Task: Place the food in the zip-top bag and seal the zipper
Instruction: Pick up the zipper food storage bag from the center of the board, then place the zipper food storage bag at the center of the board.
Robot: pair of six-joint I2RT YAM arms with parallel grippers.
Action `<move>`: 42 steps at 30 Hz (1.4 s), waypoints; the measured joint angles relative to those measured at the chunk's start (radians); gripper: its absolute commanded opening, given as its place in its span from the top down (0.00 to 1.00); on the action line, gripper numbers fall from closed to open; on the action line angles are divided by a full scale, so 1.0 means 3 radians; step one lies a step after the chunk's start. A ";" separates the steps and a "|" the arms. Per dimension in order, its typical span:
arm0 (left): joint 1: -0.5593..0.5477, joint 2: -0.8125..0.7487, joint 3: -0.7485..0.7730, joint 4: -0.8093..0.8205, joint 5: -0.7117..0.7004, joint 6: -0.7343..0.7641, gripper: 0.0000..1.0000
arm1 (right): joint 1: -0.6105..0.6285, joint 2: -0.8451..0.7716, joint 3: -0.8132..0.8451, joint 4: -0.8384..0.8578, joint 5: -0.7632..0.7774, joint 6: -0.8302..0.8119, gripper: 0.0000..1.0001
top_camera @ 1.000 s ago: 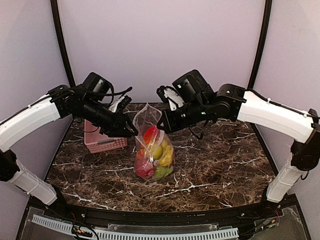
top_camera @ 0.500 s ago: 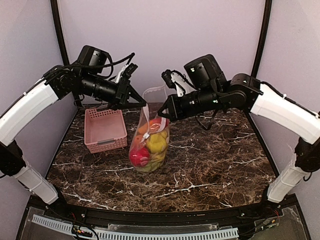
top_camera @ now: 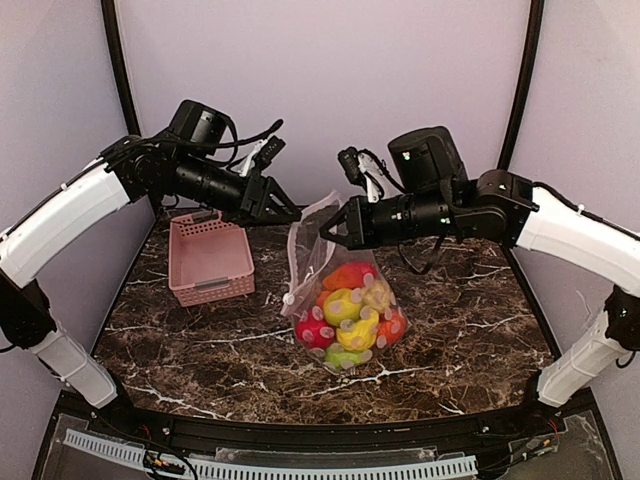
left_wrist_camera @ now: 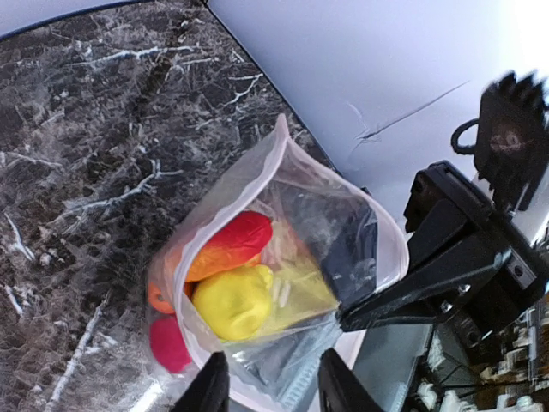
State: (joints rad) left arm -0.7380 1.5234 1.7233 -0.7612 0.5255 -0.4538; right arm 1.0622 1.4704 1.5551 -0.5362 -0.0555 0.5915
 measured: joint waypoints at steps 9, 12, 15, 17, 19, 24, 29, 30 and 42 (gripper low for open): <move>-0.0028 -0.0300 -0.0464 0.0203 -0.0520 0.0506 0.17 | -0.0001 -0.0013 -0.0295 0.0173 0.0621 0.0409 1.00; -0.0075 -0.0699 -0.0875 0.0369 -0.0604 0.0627 0.16 | -0.0009 -0.0036 -0.0340 0.0197 0.0792 0.0493 1.00; -0.0167 -0.1048 -0.1245 0.0514 -0.0581 0.0679 0.15 | -0.0027 -0.0037 -0.0354 0.0223 0.0900 0.0537 1.00; -0.0271 -0.1219 -0.1522 0.0676 -0.0507 0.0664 0.15 | -0.0036 -0.0037 -0.0356 0.0226 0.0954 0.0570 1.00; -0.0373 -0.1292 -0.1759 0.0819 -0.0418 0.0627 0.14 | -0.0043 -0.0037 -0.0357 0.0229 0.0983 0.0584 1.00; -0.0506 -0.1293 -0.2088 0.1026 -0.0380 0.0537 0.12 | -0.0057 -0.0037 -0.0357 0.0234 0.0992 0.0593 1.00; -0.0507 -0.1256 -0.2094 0.1177 -0.0502 0.0512 0.12 | -0.0058 -0.0037 -0.0367 0.0245 0.0991 0.0593 1.00; -0.0507 -0.1231 -0.2094 0.1208 -0.0518 0.0509 0.12 | -0.0060 -0.0037 -0.0374 0.0247 0.0992 0.0593 1.00; -0.0530 -0.0903 -0.1999 0.1459 -0.0525 0.0404 0.42 | -0.0083 -0.0037 -0.0415 0.0253 0.1030 0.0593 1.00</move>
State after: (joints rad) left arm -0.8970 1.2526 1.1236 -0.3237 0.3679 -0.3325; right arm 1.0374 1.4593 1.4307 -0.4603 0.2535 0.7692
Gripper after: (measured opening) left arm 0.690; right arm 0.005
